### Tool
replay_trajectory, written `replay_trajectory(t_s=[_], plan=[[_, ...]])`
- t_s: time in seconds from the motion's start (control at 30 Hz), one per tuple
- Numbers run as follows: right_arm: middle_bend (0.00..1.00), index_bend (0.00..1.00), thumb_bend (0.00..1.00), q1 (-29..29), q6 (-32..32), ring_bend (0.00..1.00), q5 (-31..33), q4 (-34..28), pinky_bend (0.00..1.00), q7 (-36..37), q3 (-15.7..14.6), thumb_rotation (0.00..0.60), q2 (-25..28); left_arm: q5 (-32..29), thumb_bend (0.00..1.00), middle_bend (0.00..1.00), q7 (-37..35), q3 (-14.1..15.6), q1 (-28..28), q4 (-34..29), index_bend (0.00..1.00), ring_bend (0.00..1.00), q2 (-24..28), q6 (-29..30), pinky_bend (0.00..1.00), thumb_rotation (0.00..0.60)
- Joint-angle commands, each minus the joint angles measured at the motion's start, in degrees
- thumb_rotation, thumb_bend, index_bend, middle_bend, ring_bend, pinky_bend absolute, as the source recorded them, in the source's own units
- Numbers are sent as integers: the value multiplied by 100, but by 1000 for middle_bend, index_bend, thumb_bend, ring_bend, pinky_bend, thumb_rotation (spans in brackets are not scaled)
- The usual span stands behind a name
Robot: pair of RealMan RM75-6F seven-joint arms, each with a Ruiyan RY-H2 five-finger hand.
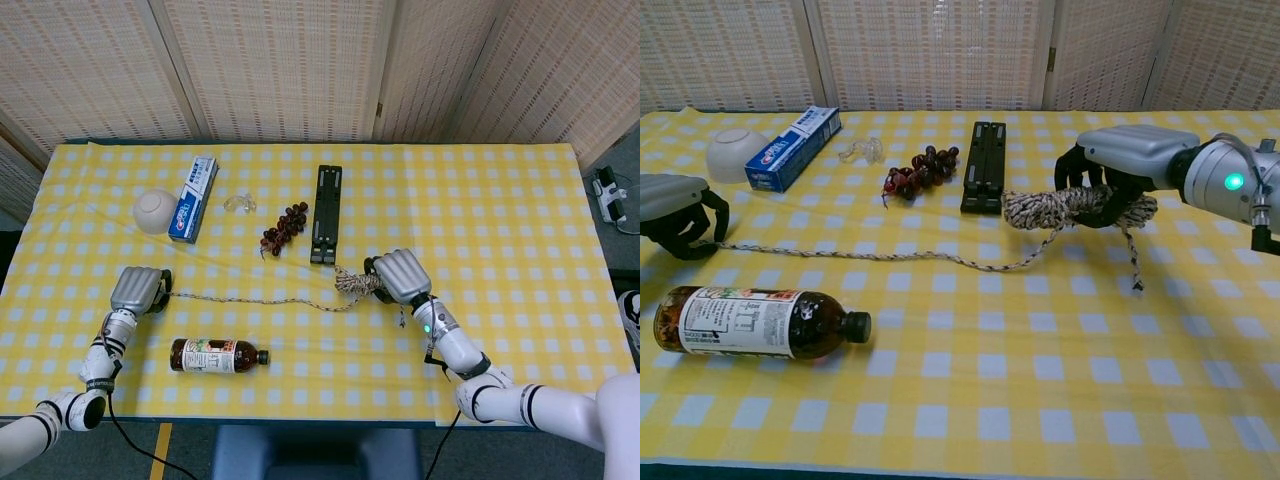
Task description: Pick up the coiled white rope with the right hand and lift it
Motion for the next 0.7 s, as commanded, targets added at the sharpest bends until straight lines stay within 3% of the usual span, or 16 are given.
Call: replay_trajectory(t_s=[0.03, 0.4, 0.7], plan=[[546, 642, 578, -2, -3, 570, -1, 10, 496, 10, -2, 600, -2, -21, 458, 850, 12, 2, -7, 28, 589, 810, -12, -25, 816, 600], [546, 642, 578, -94, 68, 572, -127, -68, 496, 368, 40, 600, 58, 37, 465, 850, -169, -34, 7, -87, 631, 811, 47, 74, 816, 600], [563, 660, 578, -364, 336, 583, -1213, -712, 506, 2030, 40, 600, 481, 392, 465, 850, -560, -174, 74, -1335, 637, 812, 845, 514, 816, 600]])
